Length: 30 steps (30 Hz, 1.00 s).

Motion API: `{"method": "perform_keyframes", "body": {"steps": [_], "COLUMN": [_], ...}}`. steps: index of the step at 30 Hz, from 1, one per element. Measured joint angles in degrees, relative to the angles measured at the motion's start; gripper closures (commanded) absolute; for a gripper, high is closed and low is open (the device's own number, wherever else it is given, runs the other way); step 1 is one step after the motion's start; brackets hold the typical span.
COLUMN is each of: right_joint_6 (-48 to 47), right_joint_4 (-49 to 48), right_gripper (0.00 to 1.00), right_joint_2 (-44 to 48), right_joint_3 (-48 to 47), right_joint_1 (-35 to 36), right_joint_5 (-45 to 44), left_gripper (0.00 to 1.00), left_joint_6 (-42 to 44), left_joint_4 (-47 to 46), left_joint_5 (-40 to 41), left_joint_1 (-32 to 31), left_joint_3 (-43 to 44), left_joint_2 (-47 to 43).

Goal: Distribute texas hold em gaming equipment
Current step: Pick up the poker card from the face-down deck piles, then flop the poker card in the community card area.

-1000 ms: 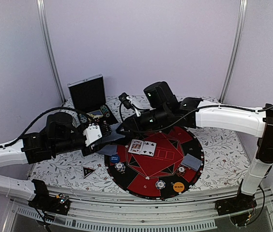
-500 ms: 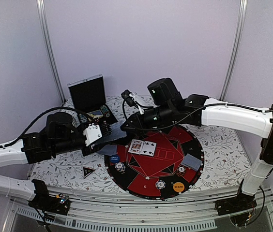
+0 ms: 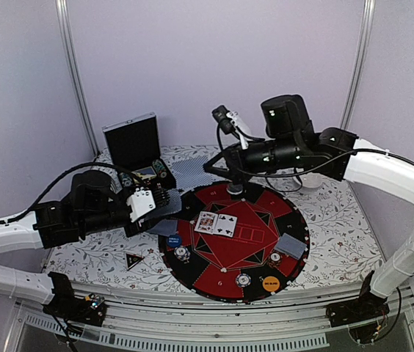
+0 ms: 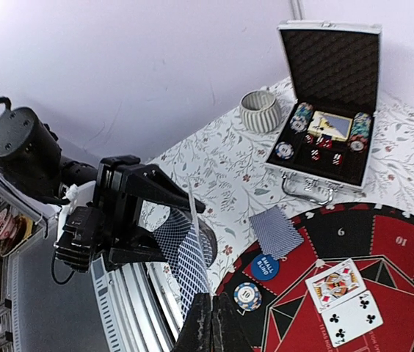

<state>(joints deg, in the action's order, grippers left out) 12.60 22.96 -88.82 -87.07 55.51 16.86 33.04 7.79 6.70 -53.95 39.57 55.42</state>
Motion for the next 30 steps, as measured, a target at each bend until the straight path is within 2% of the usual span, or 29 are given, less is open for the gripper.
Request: {"method": "perform_keyframes", "body": {"steps": [4,6,10,18,23,26,30], "right_joint_6": [-0.66,-1.42,-3.72,-12.17,-18.84,-23.30,-28.61], "right_joint_4": [0.33,1.92,6.43,15.76,17.64,17.57,16.79], "right_gripper": [0.98,0.98,0.98,0.98,0.98,0.98,0.98], "right_joint_2": [6.91,9.42,8.52,-8.76,-19.23,-23.32,-26.29], "right_joint_3": [3.45,5.68,7.69,7.45,6.54,6.56,7.15], "right_joint_1": [-2.91,-4.07,-6.05,-6.71,-3.87,-0.26,3.58], "right_joint_5": [-3.80,-9.25,-20.00,-43.71,-55.49,-57.24,-53.75], "left_gripper": [0.47,0.47,0.47,0.47,0.47,0.47,0.47], "left_joint_6": [0.00,0.00,-0.02,-0.02,-0.02,-0.02,-0.02], "left_joint_4": [0.00,0.00,0.00,0.00,0.00,-0.02,-0.02], "left_joint_5": [0.00,0.02,0.02,0.20,0.20,0.20,0.17], "left_joint_1": [0.00,0.00,0.00,0.00,0.00,0.00,0.00], "left_joint_3": [0.00,0.00,0.00,0.00,0.00,0.00,0.00], "left_joint_2": [0.00,0.00,0.00,0.00,0.00,0.00,0.00]}}
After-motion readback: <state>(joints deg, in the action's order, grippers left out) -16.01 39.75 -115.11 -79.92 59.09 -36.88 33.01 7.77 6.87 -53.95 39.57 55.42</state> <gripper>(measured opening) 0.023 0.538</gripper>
